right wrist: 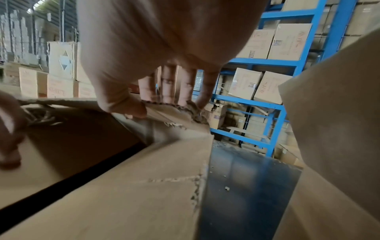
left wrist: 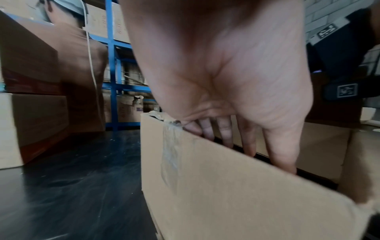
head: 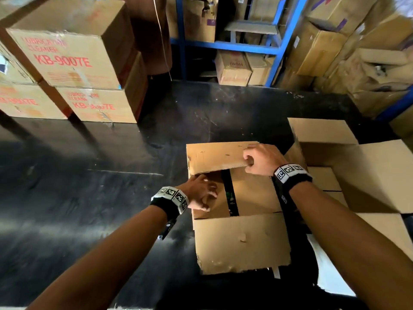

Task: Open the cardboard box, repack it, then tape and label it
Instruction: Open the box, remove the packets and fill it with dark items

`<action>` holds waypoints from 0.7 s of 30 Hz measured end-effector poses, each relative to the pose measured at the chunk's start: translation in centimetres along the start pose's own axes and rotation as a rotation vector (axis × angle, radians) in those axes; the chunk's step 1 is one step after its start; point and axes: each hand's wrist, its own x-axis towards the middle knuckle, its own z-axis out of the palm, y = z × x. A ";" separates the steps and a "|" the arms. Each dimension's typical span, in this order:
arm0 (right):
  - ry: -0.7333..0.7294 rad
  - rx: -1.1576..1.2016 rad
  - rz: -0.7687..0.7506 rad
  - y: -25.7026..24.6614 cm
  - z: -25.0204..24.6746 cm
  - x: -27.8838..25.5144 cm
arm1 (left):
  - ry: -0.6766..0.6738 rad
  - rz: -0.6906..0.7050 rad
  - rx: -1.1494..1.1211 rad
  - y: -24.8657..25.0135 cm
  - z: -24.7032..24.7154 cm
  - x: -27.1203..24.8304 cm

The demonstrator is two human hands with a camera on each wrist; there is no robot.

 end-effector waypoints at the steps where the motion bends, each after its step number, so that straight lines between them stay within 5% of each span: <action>1: -0.016 -0.007 -0.017 0.1 0.0 0.1 | -0.006 -0.003 -0.006 0.0 0.1 0.2; 9: -0.184 -0.172 -0.152 -1.1 3.1 1.0 | 0.035 0.034 -0.005 -1.0 1.9 0.9; 17: -0.047 -0.194 -0.247 -6.5 5.3 2.5 | 0.372 0.180 -0.139 -1.9 4.4 0.3; 21: -0.027 -0.204 -0.266 -7.1 3.5 3.0 | 0.392 0.128 -0.131 -1.5 4.3 0.2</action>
